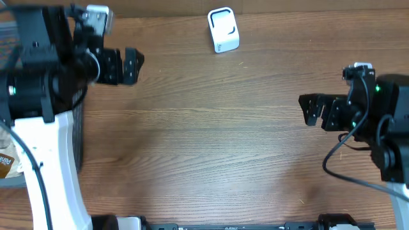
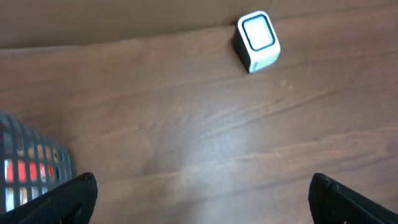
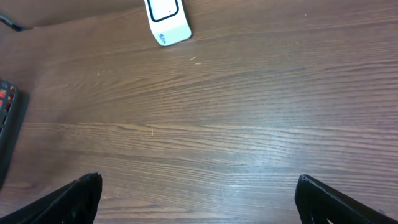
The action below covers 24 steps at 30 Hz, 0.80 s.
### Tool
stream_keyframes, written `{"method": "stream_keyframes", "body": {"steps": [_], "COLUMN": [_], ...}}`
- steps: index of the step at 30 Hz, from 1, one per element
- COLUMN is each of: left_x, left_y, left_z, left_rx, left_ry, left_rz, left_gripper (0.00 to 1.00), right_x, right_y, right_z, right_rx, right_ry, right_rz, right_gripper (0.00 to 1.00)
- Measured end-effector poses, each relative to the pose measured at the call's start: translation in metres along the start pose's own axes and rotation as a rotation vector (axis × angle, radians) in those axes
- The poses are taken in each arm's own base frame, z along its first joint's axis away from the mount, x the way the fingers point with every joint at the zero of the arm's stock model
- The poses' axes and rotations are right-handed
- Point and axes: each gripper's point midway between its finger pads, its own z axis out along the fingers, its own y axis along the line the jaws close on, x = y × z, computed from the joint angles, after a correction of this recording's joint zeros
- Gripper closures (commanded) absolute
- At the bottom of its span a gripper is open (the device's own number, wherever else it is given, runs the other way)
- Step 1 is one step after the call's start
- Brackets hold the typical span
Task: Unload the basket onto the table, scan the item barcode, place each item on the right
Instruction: 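Raise both arms and reach the left gripper into the grey basket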
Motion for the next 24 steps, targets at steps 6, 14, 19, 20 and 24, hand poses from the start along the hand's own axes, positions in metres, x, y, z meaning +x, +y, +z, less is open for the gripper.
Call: {"method": "stream_keyframes", "body": {"steps": [6,14,19,20,24], "left_x": [-0.019,-0.034,-0.011,-0.004,0.021], "left_y": [0.004,0.064,0.153,0.171,0.226], "left_z": [0.013,-0.009,-0.041,-0.049,-0.065], "left_rx": [0.002,-0.222,-0.42,-0.456,-0.551], "left_ry": [-0.041,-0.113,-0.123,-0.124,-0.117], "left_rz": [0.016,-0.048,-0.251,-0.293,-0.414], "left_gripper": [0.0,0.0,0.0,0.0,0.0], "right_x": [0.004,0.005,0.008,0.008,0.008], "right_y": [0.0,0.001,0.001,0.001,0.001], "right_z": [0.013,0.014,0.014,0.014,0.014], "right_rx": [-0.021,-0.028,-0.028,-0.029,-0.028], "right_ry": [0.047,0.055,0.068,0.068,0.071], "right_rz": [0.013,0.016,0.02,0.02,0.021], "right_gripper": [0.0,0.0,0.0,0.0,0.0]}}
